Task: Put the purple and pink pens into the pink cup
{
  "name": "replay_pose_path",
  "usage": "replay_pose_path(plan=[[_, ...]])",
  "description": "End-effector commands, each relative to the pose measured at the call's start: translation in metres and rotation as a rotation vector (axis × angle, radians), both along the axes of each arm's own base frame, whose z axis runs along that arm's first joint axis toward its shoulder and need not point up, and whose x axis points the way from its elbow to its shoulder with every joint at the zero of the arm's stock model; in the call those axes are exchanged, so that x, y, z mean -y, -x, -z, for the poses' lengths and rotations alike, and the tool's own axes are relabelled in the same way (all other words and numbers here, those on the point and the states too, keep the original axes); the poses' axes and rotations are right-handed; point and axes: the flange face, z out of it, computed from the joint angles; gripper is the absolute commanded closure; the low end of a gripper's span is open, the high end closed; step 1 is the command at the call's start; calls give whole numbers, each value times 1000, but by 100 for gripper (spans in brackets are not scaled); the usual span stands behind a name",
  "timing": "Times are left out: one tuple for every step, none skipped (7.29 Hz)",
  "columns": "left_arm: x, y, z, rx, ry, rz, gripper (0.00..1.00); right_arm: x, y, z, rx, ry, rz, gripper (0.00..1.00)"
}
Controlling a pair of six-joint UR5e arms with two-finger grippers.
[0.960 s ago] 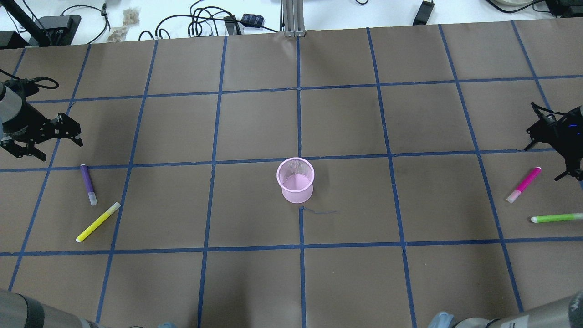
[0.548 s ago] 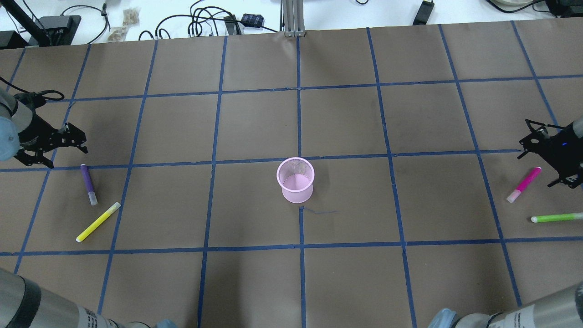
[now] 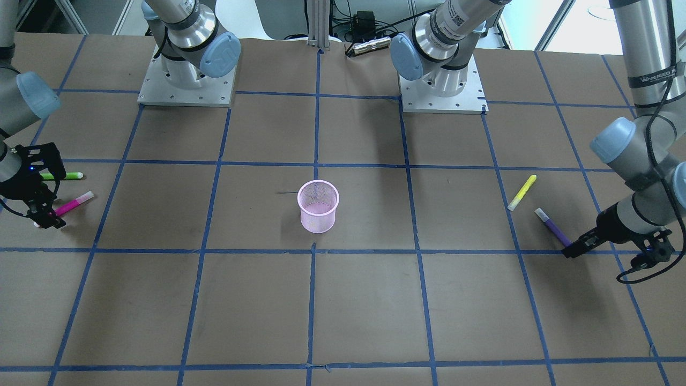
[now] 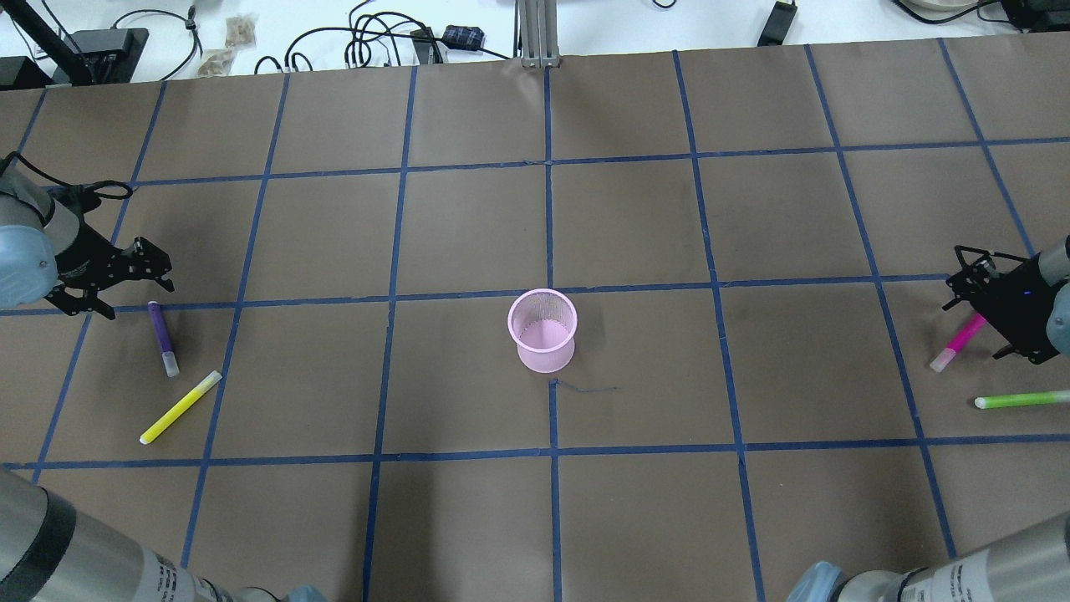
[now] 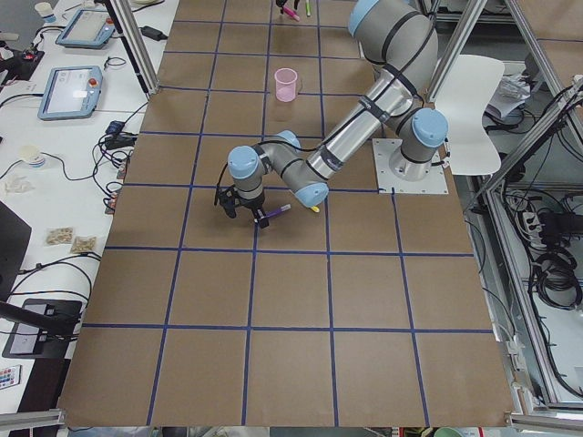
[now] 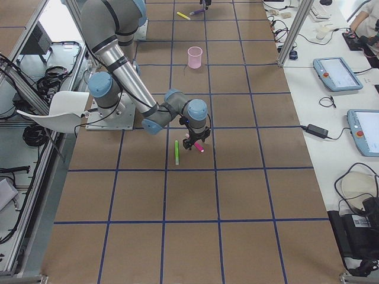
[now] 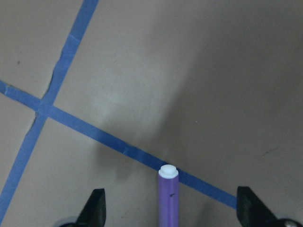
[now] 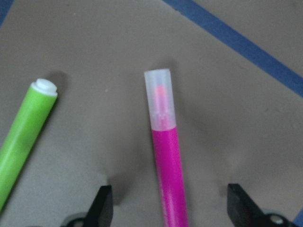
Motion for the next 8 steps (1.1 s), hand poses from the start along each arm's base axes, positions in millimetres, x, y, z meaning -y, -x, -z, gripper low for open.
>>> replay_pose_path(plan=[[0,0,9,-9,-13,-2,23,1,1,-2,-14,16,-3,61],[0,0,11,-11,-15,0,36,1,2,-3,-24,25,-3,79],[0,0,11,-12,-15,8,54,3,3,-7,-31,32,-3,91],[0,0,11,-11,-17,8,69,3,3,-13,-36,41,5,100],[0,0,11,-10,-18,8,90,5,3,-16,-41,49,5,100],[0,-1,11,-9,-17,8,100,9,2,-23,-51,62,2,100],[1,-1,10,-8,-18,12,100,16,5,-42,-78,93,12,100],[5,-3,0,0,0,24,100,24,2,-60,-94,121,55,100]])
